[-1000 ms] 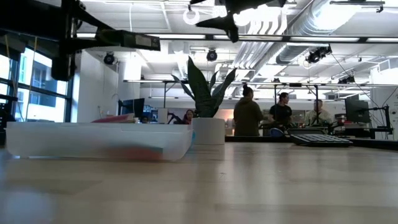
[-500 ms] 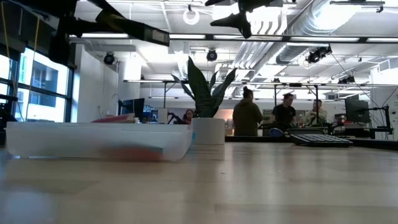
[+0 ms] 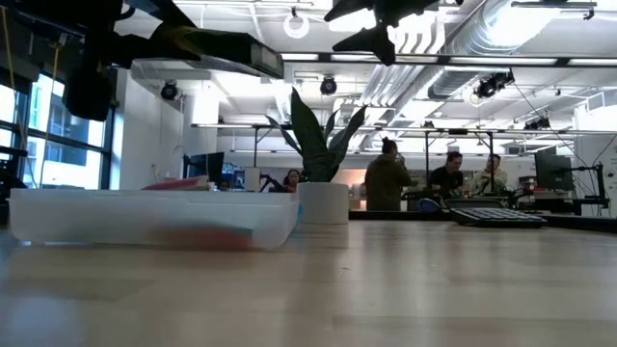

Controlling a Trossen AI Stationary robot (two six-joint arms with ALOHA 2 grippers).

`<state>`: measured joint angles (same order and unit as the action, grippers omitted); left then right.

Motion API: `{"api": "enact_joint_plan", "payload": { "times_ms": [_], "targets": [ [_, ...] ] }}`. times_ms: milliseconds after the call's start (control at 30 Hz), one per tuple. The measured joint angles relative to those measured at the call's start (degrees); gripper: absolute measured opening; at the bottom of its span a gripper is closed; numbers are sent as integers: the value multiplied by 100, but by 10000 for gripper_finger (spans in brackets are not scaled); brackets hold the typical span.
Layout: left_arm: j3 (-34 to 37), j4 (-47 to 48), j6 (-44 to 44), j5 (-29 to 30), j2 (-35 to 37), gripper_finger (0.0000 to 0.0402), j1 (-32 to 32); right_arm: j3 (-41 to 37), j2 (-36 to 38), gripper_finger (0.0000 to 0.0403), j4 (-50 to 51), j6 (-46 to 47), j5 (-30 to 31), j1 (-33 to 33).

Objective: Pack school essentials
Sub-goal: Put the yellow crayon box into the blue supply box

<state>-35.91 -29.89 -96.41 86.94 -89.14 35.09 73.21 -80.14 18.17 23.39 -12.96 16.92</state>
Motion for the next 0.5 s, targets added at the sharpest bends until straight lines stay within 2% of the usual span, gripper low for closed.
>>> {"api": "enact_joint_plan", "payload": {
  "times_ms": [167,367,500],
  "targets": [
    [-100,-1,-111,61,-216,85,109,0,-2,239,64,-237,-501,-264],
    [-97,-7,323,-147,-214,85,240,2,-287,239,95,-567,-432,-973],
    [-97,-2,355,-621,-212,85,290,2,-687,239,54,-560,-370,-1324]
  ]
}}
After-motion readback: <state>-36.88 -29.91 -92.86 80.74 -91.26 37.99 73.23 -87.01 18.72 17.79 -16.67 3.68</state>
